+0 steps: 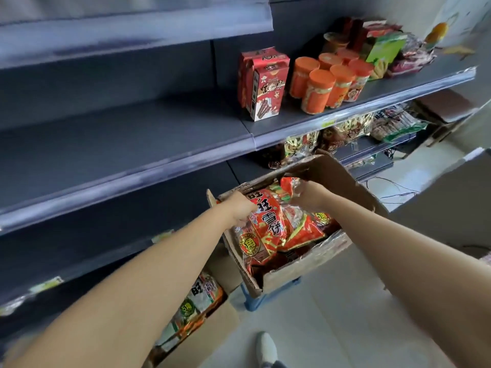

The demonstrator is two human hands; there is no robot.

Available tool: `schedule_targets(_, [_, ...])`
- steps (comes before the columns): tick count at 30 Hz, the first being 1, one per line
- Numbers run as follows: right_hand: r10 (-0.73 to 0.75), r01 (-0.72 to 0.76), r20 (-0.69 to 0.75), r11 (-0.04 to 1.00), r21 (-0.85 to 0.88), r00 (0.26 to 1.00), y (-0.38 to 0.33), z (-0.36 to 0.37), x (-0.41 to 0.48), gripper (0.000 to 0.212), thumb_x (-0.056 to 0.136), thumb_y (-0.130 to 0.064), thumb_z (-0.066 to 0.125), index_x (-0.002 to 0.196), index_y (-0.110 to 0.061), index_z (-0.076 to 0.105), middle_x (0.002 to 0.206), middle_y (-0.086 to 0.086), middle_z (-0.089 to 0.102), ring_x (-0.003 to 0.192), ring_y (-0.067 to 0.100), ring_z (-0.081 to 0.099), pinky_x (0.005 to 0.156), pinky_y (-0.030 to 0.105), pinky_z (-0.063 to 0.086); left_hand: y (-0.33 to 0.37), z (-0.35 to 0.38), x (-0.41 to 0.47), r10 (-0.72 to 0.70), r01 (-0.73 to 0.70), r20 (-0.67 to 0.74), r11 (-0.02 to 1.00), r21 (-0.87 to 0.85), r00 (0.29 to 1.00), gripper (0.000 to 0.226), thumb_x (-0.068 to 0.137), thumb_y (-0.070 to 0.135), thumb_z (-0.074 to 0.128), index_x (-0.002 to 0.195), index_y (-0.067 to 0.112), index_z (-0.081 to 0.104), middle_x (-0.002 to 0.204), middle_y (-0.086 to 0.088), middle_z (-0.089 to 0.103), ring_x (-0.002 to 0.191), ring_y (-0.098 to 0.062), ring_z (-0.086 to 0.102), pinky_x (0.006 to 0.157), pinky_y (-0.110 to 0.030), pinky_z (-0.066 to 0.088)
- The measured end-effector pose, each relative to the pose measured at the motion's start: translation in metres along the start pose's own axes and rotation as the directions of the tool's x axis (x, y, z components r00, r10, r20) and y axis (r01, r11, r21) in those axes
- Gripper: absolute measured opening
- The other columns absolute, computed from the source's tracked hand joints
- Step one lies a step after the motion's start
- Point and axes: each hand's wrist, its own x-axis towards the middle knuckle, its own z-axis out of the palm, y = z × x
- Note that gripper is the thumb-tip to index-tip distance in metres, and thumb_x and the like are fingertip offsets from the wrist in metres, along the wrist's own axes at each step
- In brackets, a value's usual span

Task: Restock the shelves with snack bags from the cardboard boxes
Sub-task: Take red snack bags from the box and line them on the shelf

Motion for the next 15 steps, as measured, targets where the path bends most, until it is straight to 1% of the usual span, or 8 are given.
schedule_targets(3, [0.010, -0.018, 0.086, 0.996, 0.093, 0.996, 0.018, 0.017, 0.031, 0.062, 0.095, -0.035, 0.054, 0.144, 0.000, 0.037, 0.142, 0.018, 0.045, 0.126, 0.030, 0.049, 0.101, 0.034, 0.043, -0.011, 0.018, 0.023, -0.136, 0.132, -0.040, 0.986, -0.097, 0.990, 0.028, 0.092, 0.016, 0.060, 0.116, 0.003, 0.054, 0.099, -0.006, 0.058, 0.090, -0.021, 0.059, 0.080, -0.033, 0.052])
schedule_targets(4, [0.018, -0.033, 0.117, 0.992, 0.124, 0.993, 0.024, 0.023, 0.040, 0.064, 0.096, -0.035, 0.053, 0.146, 0.000, 0.032, 0.144, 0.018, 0.043, 0.128, 0.030, 0.048, 0.101, 0.033, 0.042, -0.014, 0.022, 0.029, -0.173, 0.166, -0.046, 0.978, -0.124, 0.984, 0.020, 0.092, 0.015, 0.060, 0.109, 0.006, 0.054, 0.097, -0.006, 0.058, 0.086, -0.019, 0.058, 0.072, -0.030, 0.051])
schedule_targets(6, [0.037, -0.071, 0.176, 0.980, 0.187, 0.984, 0.034, 0.037, 0.056, 0.068, 0.096, -0.034, 0.052, 0.149, -0.001, 0.024, 0.148, 0.017, 0.038, 0.131, 0.030, 0.044, 0.102, 0.032, 0.040, -0.017, 0.029, 0.039, -0.223, 0.206, -0.084, 0.962, -0.178, 0.971, 0.008, 0.094, 0.012, 0.056, 0.092, 0.011, 0.049, 0.081, -0.002, 0.052, 0.069, -0.013, 0.049, 0.059, -0.027, 0.042])
schedule_targets(8, [0.043, -0.096, 0.210, 0.964, 0.248, 0.977, 0.040, 0.048, 0.069, 0.067, 0.096, -0.033, 0.053, 0.148, -0.001, 0.026, 0.147, 0.017, 0.040, 0.127, 0.030, 0.048, 0.095, 0.030, 0.042, -0.018, 0.033, 0.048, -0.264, 0.226, -0.137, 0.943, -0.245, 0.955, 0.010, 0.095, 0.011, 0.054, 0.091, 0.011, 0.045, 0.075, -0.001, 0.049, 0.067, -0.014, 0.047, 0.065, -0.027, 0.041])
schedule_targets(10, [0.060, -0.116, 0.203, 0.954, 0.278, 0.977, 0.043, 0.055, 0.076, 0.071, 0.094, -0.035, 0.055, 0.150, -0.005, 0.024, 0.139, 0.017, 0.047, 0.111, 0.026, 0.057, 0.082, 0.028, 0.046, -0.022, 0.038, 0.059, -0.309, 0.252, -0.158, 0.919, -0.303, 0.938, 0.009, 0.094, 0.012, 0.055, 0.098, 0.010, 0.048, 0.081, -0.004, 0.056, 0.076, -0.019, 0.054, 0.076, -0.032, 0.044])
schedule_targets(11, [0.068, -0.125, 0.195, 0.947, 0.295, 0.978, 0.044, 0.058, 0.080, 0.075, 0.092, -0.035, 0.058, 0.150, -0.007, 0.022, 0.130, 0.016, 0.053, 0.099, 0.023, 0.060, 0.076, 0.027, 0.049, -0.023, 0.043, 0.065, -0.328, 0.270, -0.174, 0.918, -0.291, 0.928, 0.018, 0.089, 0.015, 0.060, 0.102, 0.008, 0.051, 0.090, -0.006, 0.060, 0.085, -0.021, 0.058, 0.080, -0.033, 0.046])
schedule_targets(13, [0.074, -0.135, 0.198, 0.940, 0.313, 0.977, 0.046, 0.060, 0.086, 0.077, 0.087, -0.034, 0.062, 0.149, -0.008, 0.024, 0.103, 0.011, 0.062, 0.073, 0.017, 0.057, 0.057, 0.024, 0.048, -0.048, 0.051, 0.109, -0.331, 0.279, -0.227, 0.932, -0.232, 0.916, 0.058, 0.067, 0.028, 0.069, 0.119, 0.006, 0.053, 0.115, -0.009, 0.061, 0.103, -0.026, 0.059, 0.087, -0.037, 0.050])
schedule_targets(15, [0.105, -0.170, 0.203, 0.926, 0.337, 0.974, 0.050, 0.061, 0.093, 0.067, 0.086, -0.041, 0.063, 0.140, -0.010, 0.039, 0.089, 0.009, 0.065, 0.059, 0.014, 0.049, 0.045, 0.021, 0.040, -0.085, 0.056, 0.170, -0.377, 0.344, -0.310, 0.926, -0.158, 0.873, 0.078, 0.054, 0.034, 0.064, 0.128, 0.015, 0.051, 0.124, -0.010, 0.057, 0.107, -0.030, 0.056, 0.087, -0.044, 0.051])
